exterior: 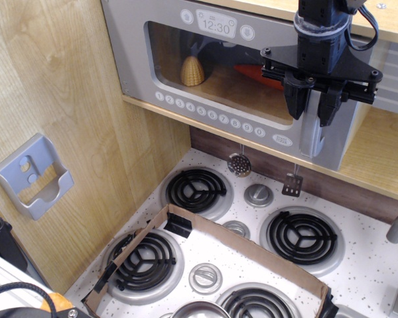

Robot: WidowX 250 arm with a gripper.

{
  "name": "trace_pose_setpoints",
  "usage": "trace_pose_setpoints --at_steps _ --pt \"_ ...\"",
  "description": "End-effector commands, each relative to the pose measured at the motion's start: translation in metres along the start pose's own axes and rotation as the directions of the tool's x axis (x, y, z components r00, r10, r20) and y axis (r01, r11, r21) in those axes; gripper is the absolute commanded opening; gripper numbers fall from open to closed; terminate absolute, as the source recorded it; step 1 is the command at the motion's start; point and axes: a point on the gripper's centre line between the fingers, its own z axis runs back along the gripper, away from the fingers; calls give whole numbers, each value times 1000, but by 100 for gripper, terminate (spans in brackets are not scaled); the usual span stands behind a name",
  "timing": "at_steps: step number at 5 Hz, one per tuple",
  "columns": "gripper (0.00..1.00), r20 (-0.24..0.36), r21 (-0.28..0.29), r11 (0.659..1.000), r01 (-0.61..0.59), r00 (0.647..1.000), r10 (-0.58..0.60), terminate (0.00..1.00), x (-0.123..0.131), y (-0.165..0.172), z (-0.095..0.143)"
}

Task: Open microwave

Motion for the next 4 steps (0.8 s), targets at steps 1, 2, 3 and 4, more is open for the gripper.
trace_pose_setpoints --at_steps 1,2,3,4 --pt "0 54 30 997 -75 996 73 0 -27 9 16" --pt "0 35 45 988 -149 988 147 0 -46 17 19" --pt "100 47 126 961 -247 969 243 0 -62 15 30" --pt "100 78 136 922 -362 932 354 0 -84 6 32"
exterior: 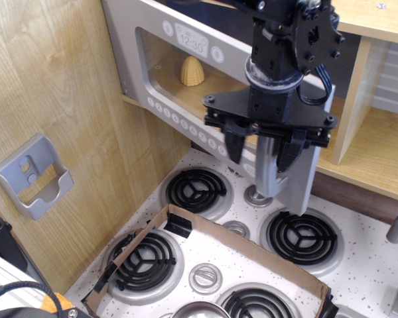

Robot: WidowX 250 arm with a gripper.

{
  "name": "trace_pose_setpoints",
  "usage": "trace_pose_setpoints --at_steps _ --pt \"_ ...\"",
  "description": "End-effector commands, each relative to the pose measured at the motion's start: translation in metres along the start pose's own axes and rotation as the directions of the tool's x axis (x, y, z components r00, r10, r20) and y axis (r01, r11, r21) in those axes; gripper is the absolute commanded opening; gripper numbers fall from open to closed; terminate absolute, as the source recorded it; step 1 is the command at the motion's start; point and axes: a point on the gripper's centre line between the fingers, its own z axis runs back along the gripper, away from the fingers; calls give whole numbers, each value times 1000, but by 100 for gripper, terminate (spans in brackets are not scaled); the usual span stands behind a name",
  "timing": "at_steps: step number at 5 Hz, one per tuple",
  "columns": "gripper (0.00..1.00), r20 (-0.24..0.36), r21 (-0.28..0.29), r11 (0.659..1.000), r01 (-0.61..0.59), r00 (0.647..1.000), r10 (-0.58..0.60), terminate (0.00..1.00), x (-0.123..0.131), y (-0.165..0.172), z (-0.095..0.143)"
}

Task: Open microwave

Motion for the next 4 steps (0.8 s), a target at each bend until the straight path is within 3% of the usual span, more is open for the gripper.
trace_pose_setpoints --at_steps 1,2,4 --pt "100 39 -39 983 -178 983 180 0 -39 -22 6" --pt "100 21 -58 978 -199 979 201 0 -46 -42 4" --pt "100 -39 -81 992 -92 995 89 0 -14 -101 22"
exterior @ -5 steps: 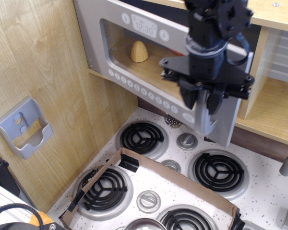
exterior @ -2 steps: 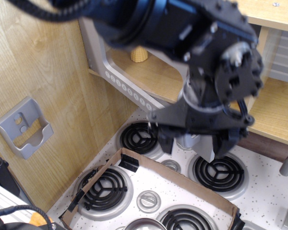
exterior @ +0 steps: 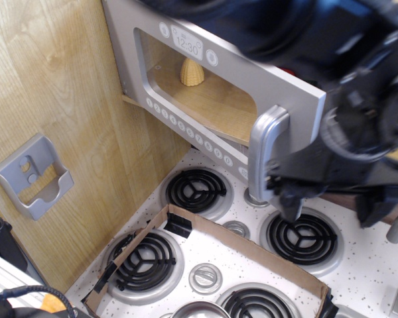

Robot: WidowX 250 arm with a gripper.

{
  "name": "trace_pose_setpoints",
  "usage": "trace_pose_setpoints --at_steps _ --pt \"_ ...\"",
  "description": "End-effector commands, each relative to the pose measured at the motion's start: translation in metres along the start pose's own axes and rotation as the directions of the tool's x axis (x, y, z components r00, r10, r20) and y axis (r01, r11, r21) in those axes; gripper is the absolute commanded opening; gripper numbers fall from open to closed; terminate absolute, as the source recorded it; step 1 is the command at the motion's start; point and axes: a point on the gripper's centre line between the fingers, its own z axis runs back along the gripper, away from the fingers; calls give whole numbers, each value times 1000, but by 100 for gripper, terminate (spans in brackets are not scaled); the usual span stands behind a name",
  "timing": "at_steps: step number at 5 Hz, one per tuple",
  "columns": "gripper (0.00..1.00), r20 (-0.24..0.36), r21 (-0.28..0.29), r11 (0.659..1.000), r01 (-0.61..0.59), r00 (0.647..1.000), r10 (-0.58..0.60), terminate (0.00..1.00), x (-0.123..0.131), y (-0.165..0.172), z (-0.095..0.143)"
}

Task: Open microwave

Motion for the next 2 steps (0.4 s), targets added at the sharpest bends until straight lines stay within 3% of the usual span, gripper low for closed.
trace_pose_setpoints --at_steps 1,2 --pt "100 -51 -141 988 64 996 -71 0 33 -69 18" --pt "100 0 -148 976 160 987 -162 0 53 -76 11"
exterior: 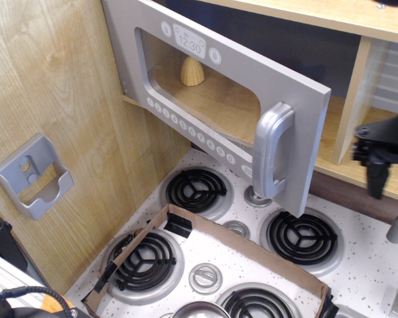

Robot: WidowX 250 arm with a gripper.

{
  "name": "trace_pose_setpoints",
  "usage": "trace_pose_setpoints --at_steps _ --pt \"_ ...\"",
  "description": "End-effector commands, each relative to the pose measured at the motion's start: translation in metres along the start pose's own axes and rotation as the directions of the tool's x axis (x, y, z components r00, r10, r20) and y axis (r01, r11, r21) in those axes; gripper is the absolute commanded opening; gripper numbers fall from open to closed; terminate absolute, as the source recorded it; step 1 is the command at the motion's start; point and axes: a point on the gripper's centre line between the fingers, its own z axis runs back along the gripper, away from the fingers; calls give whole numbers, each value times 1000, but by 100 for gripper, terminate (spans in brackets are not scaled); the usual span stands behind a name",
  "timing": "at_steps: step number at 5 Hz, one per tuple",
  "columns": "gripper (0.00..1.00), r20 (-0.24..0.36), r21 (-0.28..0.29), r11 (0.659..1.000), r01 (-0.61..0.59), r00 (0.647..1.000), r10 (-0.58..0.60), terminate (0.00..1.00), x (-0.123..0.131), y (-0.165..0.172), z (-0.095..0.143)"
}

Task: Open microwave

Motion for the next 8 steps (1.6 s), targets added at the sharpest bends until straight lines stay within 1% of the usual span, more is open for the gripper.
trace_pose_setpoints --at_steps 1,2,3,4,5,6,7,8 --pt "100 160 6 979 203 967 -201 0 40 -3 5" --pt "100 196 38 945 326 925 -327 0 53 19 2" --pt "100 180 85 917 391 899 -400 0 67 49 4" --pt "100 122 79 932 354 924 -362 0 66 76 9" --pt "100 57 104 957 270 959 -277 0 54 97 8" --pt "100 0 151 965 215 976 -218 0 30 136 -2" --pt "100 -4 211 956 204 978 -208 0 15 171 -9" --pt "100 23 207 958 198 978 -207 0 7 203 -18"
